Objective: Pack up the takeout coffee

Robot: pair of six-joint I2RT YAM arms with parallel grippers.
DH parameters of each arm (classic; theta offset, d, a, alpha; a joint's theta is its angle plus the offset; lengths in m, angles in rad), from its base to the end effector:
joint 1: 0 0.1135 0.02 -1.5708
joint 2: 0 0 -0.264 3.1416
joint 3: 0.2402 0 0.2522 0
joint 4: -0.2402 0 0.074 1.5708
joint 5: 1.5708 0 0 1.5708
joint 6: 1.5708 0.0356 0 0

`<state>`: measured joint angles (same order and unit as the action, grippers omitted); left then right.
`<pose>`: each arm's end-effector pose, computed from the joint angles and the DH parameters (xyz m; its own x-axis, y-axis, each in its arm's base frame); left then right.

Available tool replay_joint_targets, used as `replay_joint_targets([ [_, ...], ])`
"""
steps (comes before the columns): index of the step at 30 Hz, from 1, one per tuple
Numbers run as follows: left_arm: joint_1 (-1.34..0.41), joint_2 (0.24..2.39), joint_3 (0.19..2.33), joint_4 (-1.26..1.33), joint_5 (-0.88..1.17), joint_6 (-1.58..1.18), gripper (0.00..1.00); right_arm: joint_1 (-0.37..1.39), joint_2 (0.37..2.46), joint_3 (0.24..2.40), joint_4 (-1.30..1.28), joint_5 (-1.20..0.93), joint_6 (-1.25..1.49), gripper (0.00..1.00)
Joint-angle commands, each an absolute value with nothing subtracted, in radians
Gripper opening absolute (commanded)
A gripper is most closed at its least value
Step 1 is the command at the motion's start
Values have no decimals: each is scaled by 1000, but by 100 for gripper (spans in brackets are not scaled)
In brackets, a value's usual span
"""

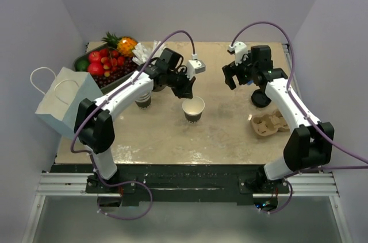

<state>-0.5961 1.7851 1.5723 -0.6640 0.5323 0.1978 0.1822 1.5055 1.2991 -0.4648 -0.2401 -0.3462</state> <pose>0.3169 -0.2368 0.2979 -0.4759 0.5275 -0.7038 0.8627 0.4356 -0.2568 0.3327 0.0699 0.3179 -0.4535 -0.4187 -0.7868 -0.5454 0.8286 -0.1266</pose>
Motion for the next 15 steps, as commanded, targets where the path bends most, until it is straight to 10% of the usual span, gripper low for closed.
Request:
replay_joint_targets([
  [1, -601, 1821, 1583, -577, 529, 175, 0, 179, 1434, 1276, -457, -227, -371, 91],
  [15, -601, 1913, 1557, -495, 497, 133, 0, 179, 1414, 1238, -453, -235, -356, 91],
])
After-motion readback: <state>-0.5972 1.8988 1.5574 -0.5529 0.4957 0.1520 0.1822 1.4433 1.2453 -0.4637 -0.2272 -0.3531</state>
